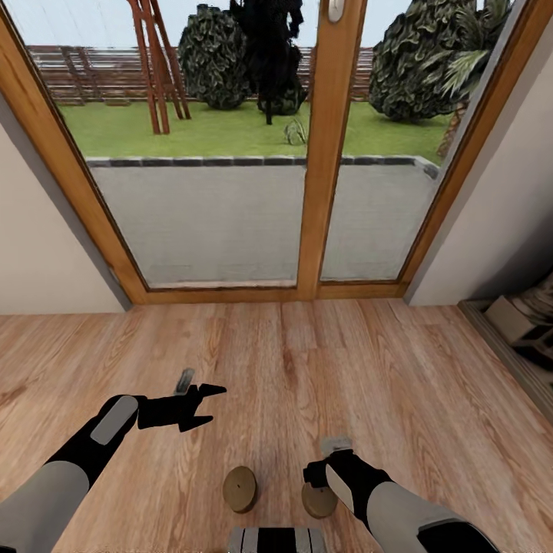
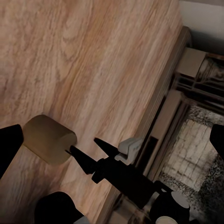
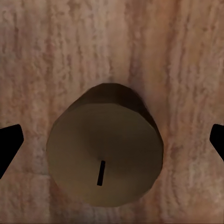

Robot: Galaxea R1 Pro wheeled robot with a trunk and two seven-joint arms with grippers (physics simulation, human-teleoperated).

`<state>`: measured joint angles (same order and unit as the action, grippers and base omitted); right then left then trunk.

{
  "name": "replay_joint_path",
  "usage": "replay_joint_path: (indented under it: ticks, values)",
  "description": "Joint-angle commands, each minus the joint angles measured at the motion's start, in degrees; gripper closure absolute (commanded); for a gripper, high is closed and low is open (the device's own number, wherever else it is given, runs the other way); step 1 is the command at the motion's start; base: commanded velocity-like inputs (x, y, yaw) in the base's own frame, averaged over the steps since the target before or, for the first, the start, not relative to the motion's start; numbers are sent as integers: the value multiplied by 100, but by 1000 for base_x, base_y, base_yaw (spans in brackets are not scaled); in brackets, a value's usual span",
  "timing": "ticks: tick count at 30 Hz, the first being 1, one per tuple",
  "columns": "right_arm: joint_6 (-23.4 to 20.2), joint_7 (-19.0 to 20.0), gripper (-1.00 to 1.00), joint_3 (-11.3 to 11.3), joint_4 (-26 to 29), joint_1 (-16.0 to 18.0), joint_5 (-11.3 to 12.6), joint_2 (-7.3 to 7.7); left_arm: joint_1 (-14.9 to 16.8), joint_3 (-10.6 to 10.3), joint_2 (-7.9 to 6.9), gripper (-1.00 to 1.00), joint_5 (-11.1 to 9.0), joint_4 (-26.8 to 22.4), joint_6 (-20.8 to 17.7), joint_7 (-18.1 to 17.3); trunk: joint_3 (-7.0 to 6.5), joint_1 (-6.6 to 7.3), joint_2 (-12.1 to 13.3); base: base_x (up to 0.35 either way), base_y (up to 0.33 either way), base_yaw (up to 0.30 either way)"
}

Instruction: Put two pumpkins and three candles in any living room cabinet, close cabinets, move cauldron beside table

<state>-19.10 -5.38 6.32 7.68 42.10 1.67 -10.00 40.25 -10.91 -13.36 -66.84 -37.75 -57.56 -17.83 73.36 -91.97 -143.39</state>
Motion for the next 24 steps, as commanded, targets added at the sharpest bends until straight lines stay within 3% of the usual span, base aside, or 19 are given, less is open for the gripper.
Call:
replay_joint_path:
  ticks: [1,11,19,24]
  values:
    - [-2,6,-100,0,-1,0,3,0,0,-3,0,-100,-4,-2,-1,-1,23,-2,-2,0,0,0]
    - [-6,44,-100,7,-20,-6,8,0,0,-7,0,-100,-4,-5,-9,-1,244,-28,-15,0,0,0]
    - [-6,264,-100,9,-21,-9,0,0,0,-7,-6,-100,-13,13,-9,-1,244,-28,-15,0,0,0]
    - [-6,278,-100,17,-21,-9,-3,0,0,-7,0,-100,-6,1,-9,-1,355,-41,-22,0,0,0]
